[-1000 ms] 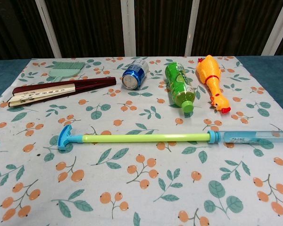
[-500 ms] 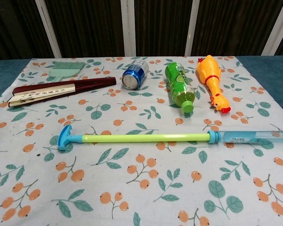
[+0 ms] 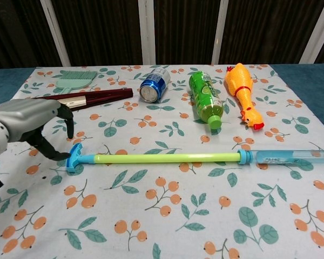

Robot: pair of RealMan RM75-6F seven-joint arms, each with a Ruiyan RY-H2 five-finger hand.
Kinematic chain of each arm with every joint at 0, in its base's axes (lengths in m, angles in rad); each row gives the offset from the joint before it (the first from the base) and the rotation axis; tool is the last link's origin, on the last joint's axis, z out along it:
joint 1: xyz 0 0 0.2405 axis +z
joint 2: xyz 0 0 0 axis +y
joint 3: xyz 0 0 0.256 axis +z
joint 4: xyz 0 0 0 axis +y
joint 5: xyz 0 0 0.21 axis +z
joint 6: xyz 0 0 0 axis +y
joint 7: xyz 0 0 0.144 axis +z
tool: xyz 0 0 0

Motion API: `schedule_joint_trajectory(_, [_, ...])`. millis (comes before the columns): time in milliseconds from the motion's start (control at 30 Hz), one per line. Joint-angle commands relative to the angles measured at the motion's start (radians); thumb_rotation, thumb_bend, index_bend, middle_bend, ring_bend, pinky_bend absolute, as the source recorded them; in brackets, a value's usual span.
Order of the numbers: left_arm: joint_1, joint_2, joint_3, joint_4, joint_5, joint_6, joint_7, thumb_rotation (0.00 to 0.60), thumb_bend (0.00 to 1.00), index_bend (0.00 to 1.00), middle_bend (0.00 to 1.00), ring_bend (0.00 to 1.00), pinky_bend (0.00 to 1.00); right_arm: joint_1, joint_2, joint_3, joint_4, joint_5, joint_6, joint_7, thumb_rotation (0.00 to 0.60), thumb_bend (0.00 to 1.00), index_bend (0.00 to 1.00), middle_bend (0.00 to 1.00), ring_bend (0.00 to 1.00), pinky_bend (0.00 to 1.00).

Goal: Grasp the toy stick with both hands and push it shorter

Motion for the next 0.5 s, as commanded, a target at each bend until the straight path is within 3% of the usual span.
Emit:
schedule_joint_trajectory(33, [-0.029,-0.036,0.000,0.031,-0.024,0.006,0.023,0.600,0.38,0.46,0.14,0.00,0.00,0.000,0.001,0.000,-0.001,-0.002,0.000,0.003,0.600,0.34,0.00,0.00,0.00,0.00])
schedule_joint_trajectory(500, [-0.086,-0.116,0.027,0.125,-0.067,0.004,0.058,0.600,0.38,0.49,0.14,0.00,0.00,-0.002,0.003,0.006,-0.003,0.001,0.000,0.015,0.600,0.34,0.00,0.00,0.00,0.00])
